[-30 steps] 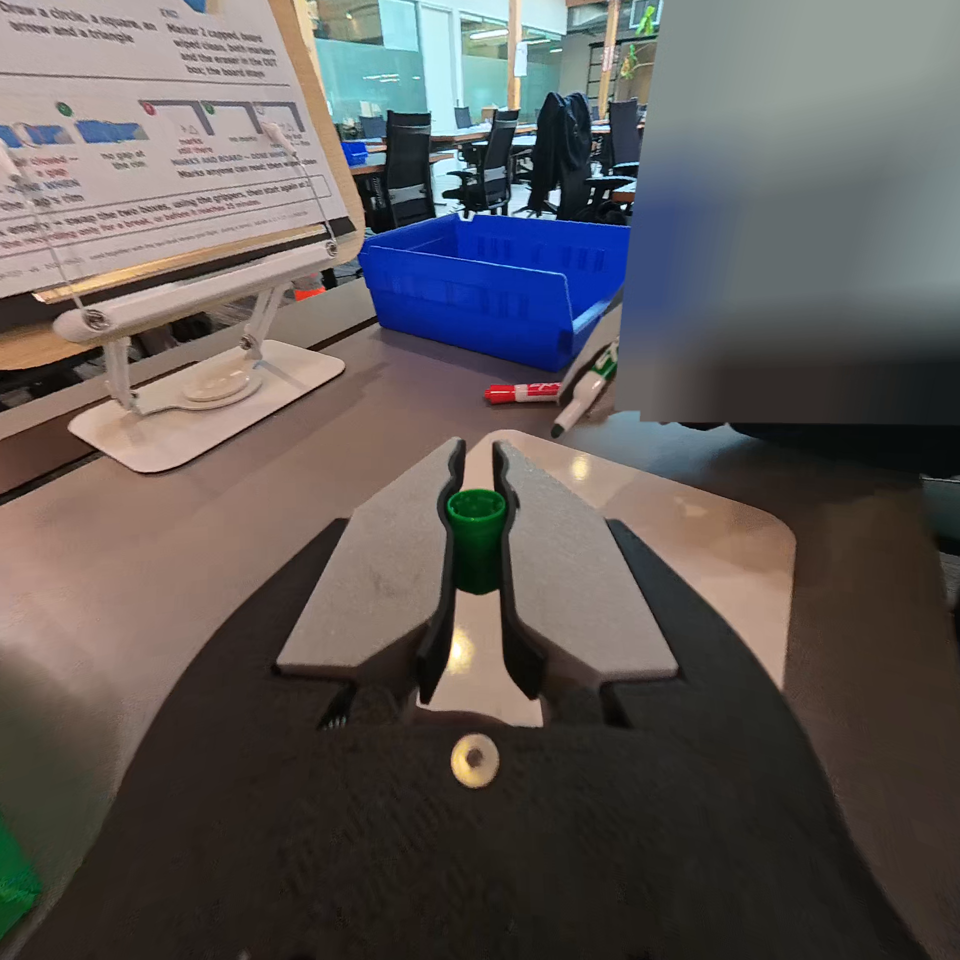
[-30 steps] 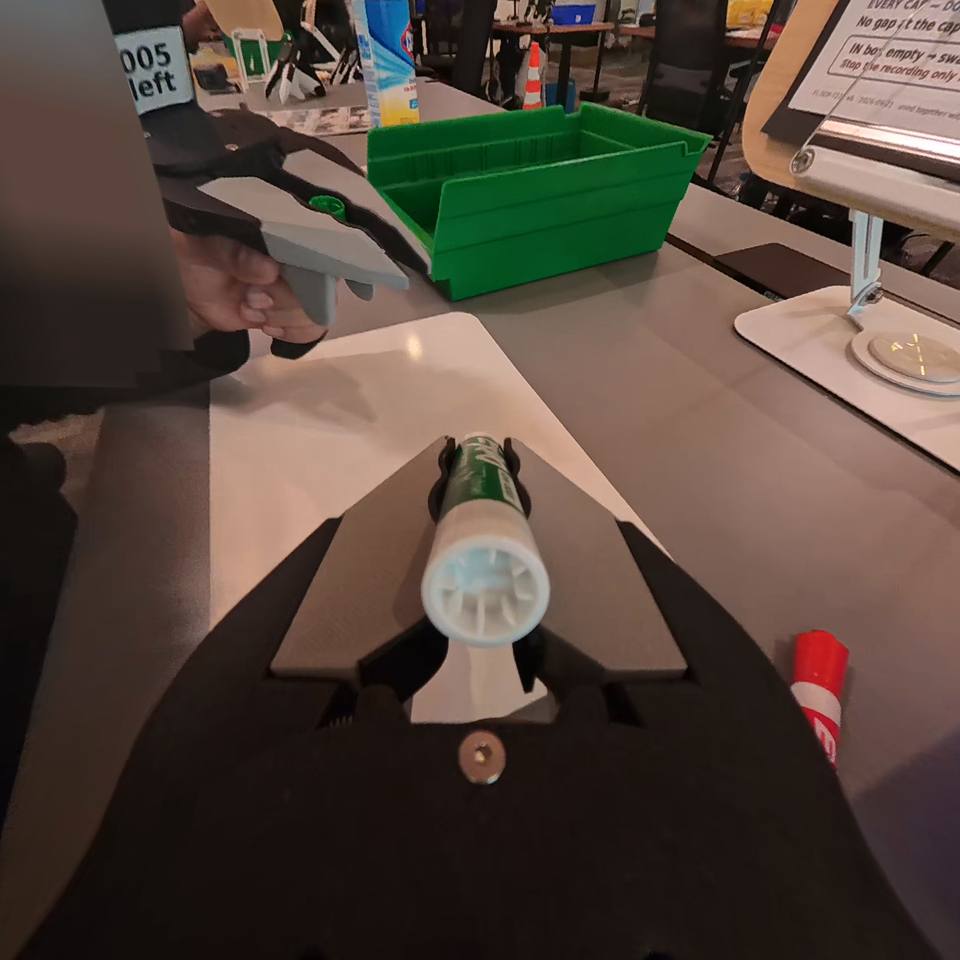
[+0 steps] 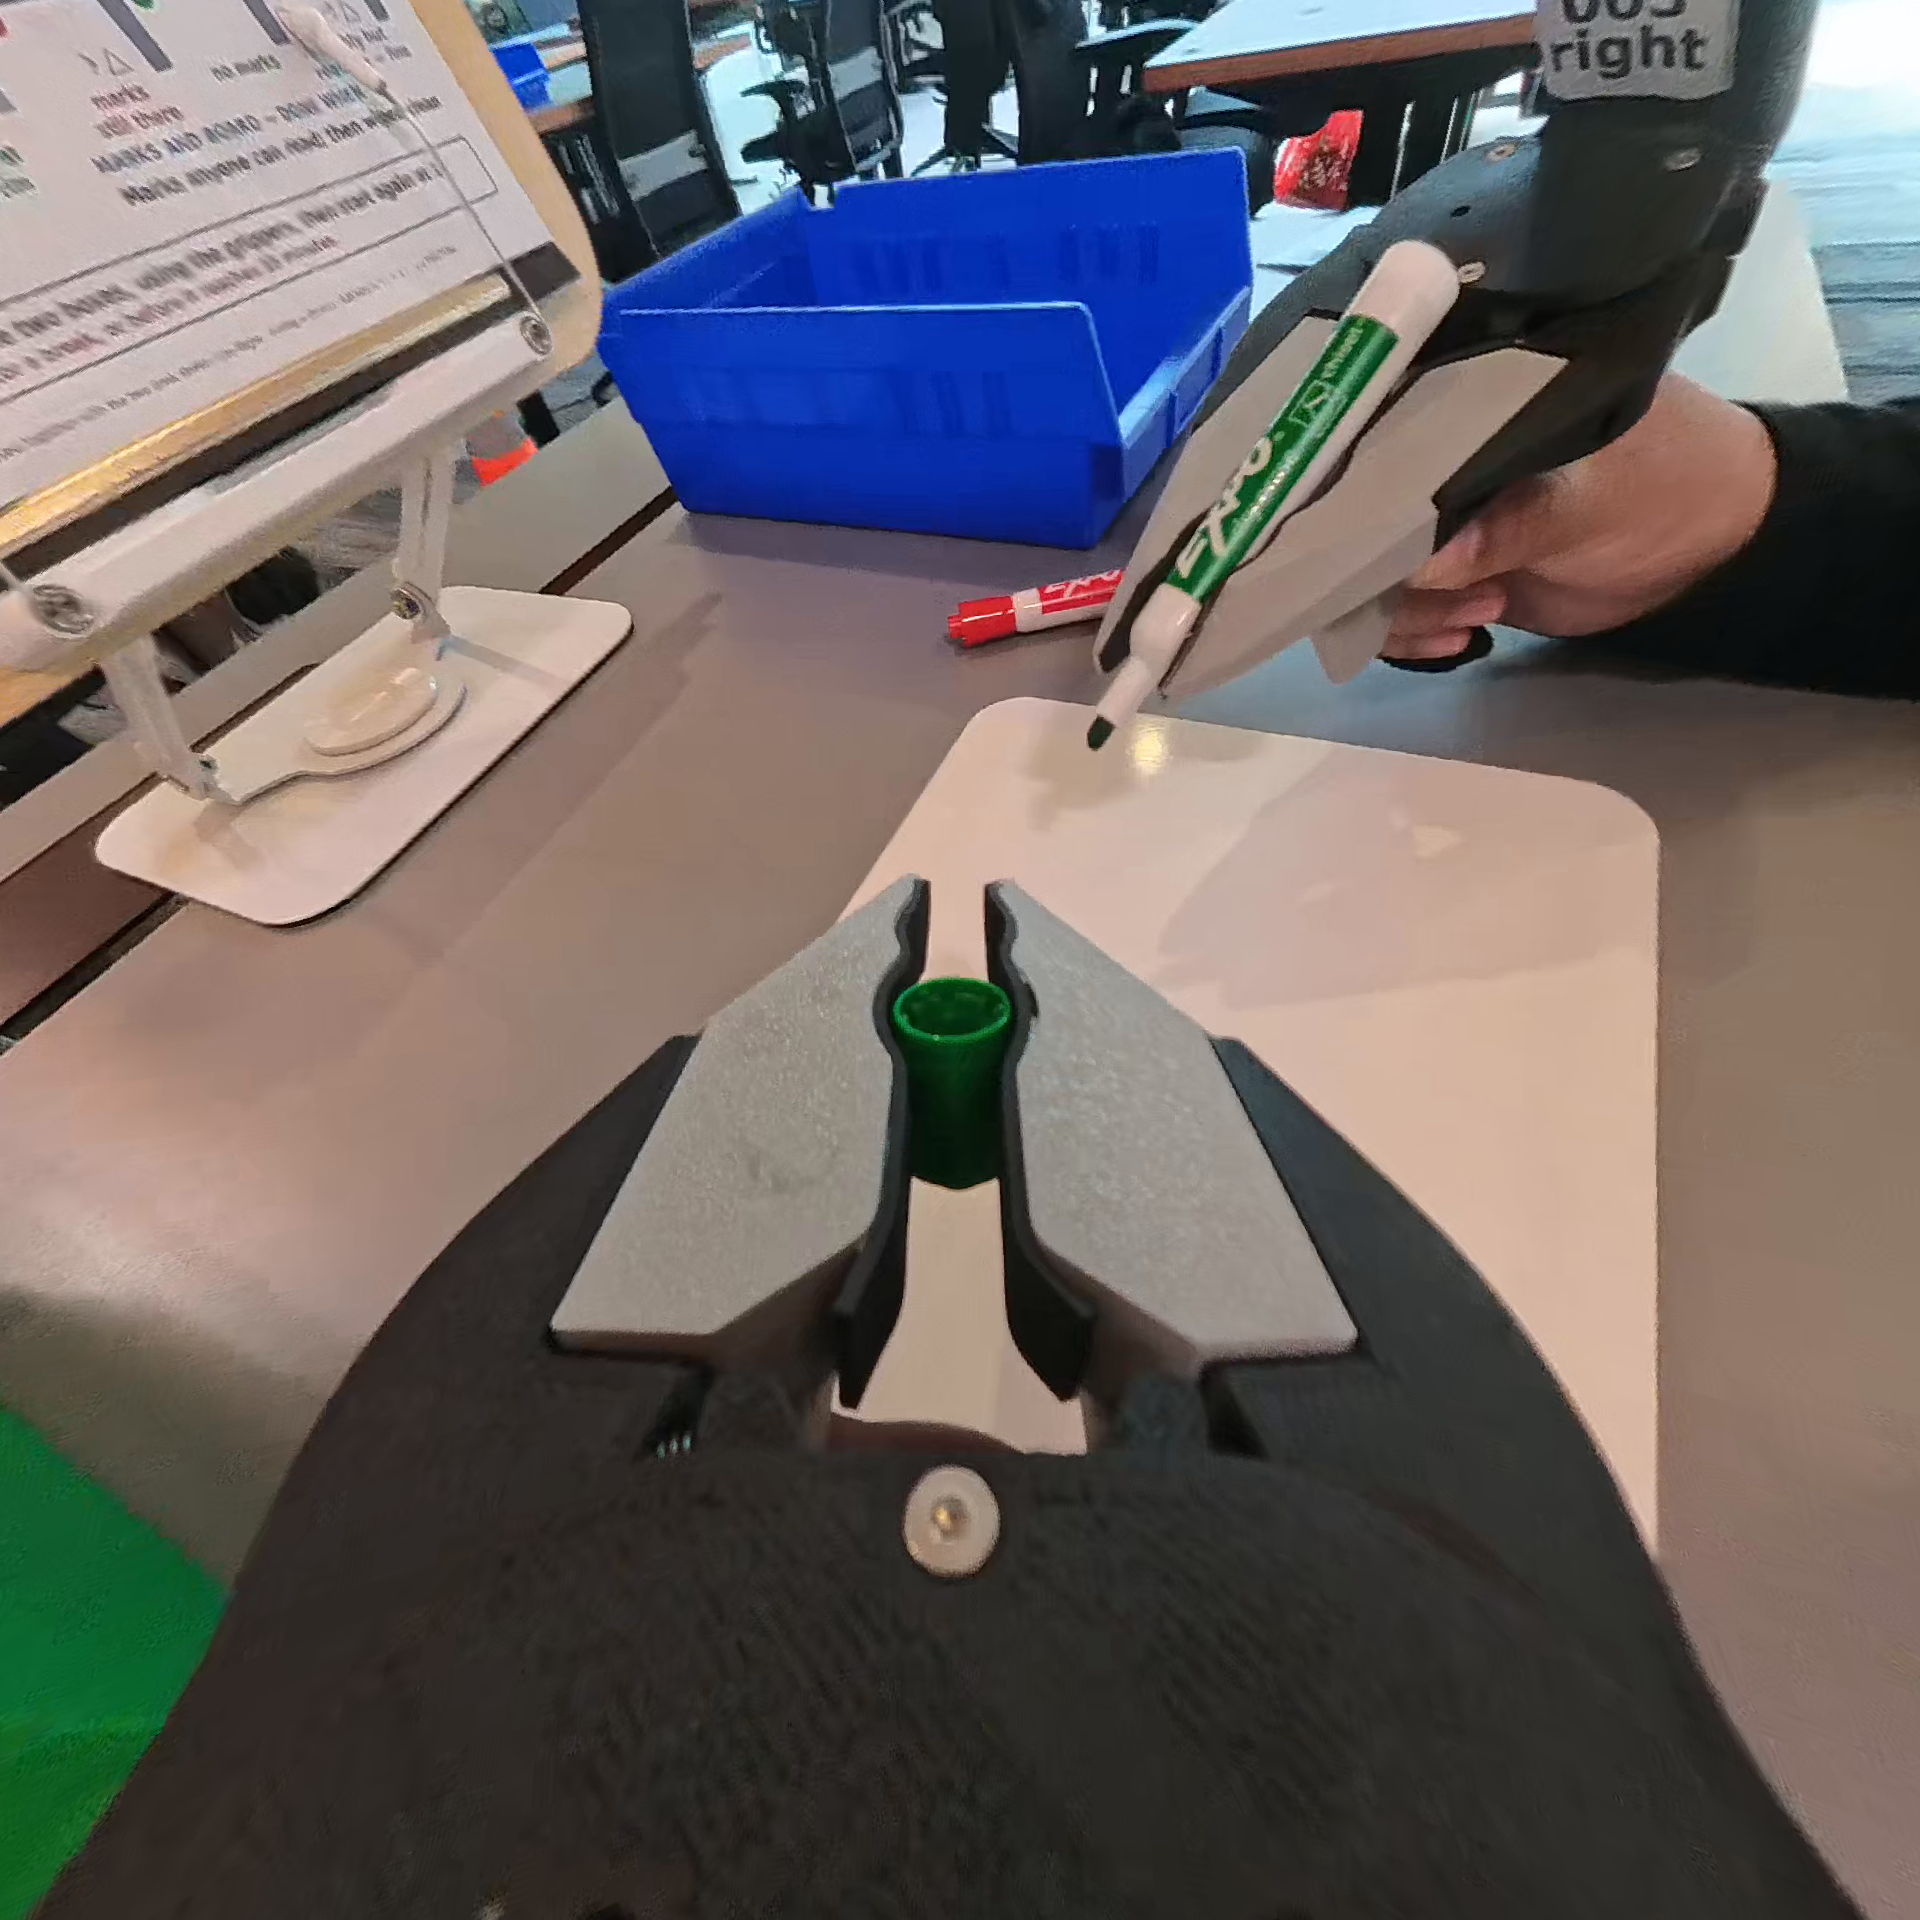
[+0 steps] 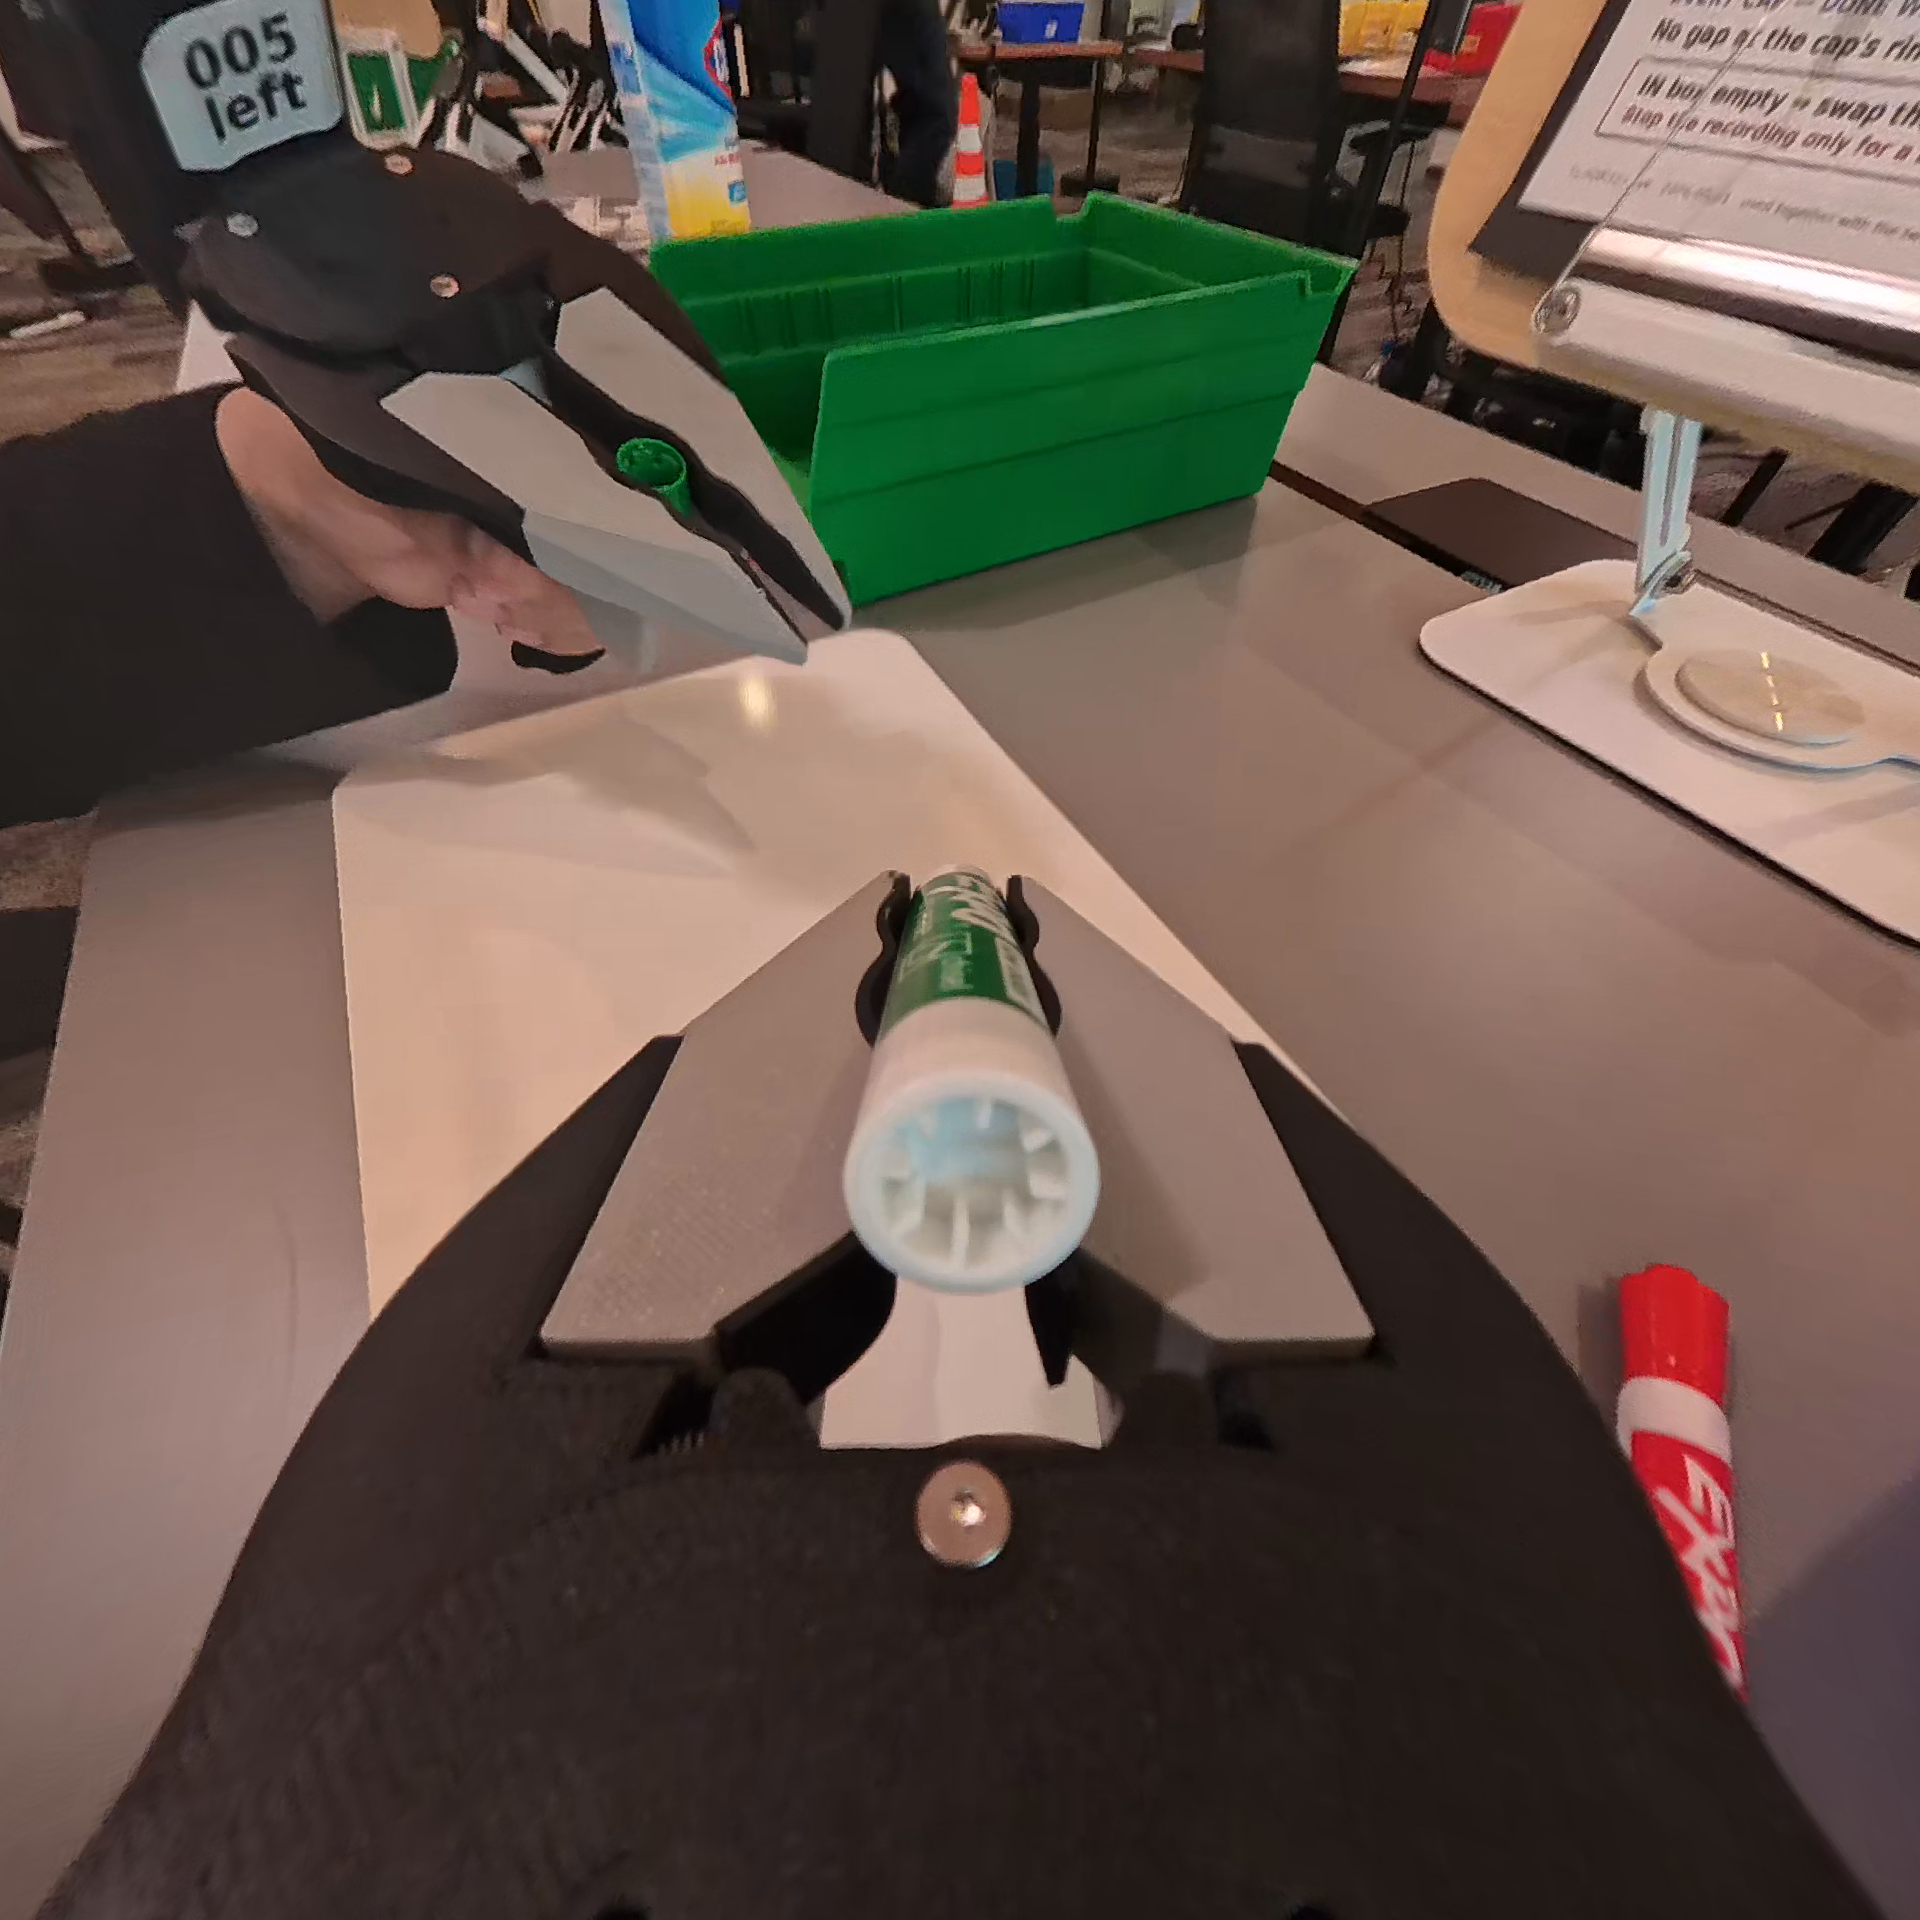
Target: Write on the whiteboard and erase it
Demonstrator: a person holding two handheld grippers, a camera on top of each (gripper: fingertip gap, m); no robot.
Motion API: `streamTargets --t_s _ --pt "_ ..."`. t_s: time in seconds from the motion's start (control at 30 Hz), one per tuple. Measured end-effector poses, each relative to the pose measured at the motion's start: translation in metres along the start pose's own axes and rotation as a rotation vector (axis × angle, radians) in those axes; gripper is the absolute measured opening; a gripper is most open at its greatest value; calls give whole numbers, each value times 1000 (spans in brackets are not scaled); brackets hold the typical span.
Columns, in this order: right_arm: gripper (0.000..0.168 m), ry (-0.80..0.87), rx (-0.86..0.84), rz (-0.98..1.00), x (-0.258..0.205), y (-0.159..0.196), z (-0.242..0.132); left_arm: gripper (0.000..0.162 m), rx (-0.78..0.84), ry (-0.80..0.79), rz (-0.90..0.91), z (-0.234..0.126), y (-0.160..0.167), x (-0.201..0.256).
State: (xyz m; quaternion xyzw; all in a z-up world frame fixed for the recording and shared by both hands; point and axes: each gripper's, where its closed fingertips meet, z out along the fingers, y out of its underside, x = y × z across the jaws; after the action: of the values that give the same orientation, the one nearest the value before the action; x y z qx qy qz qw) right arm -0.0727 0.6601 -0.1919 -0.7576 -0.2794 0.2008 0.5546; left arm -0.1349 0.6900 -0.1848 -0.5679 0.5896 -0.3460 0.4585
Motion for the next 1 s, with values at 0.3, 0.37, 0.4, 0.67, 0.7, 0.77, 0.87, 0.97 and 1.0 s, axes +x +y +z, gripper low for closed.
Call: streamTargets --t_s 0.3,0.37,0.4,0.67,0.7,0.77,0.87,0.97,1.0 --pt "16 4 12 35 -4 -18 44 9 103 122 -83 -19 3 3" --pt "16 5 -12 12 -6 -19 53 9 67 113 -98 -21 6 2" --pt "16 1 -21 7 -8 -21 57 9 68 87 -88 -21 6 0" --pt "16 -6 -54 -2 -10 -28 76 9 121 -25 -127 -40 -8 -23" --pt "16 -1 -49 12 -10 -28 77 8 132 -53 -132 -42 -9 -29" --pt "15 59 4 33 -3 -31 78 8 158 -112 -127 -46 -11 -40" --pt "15 175 87 -14 8 -37 70 8 184 -119 -150 -43 -12 -40" --pt "16 186 31 -66 8 -30 73 8 168 -79 -156 -34 -9 -30" --pt "16 191 23 -76 8 -27 74 8 161 -82 -144 -31 -7 -28"
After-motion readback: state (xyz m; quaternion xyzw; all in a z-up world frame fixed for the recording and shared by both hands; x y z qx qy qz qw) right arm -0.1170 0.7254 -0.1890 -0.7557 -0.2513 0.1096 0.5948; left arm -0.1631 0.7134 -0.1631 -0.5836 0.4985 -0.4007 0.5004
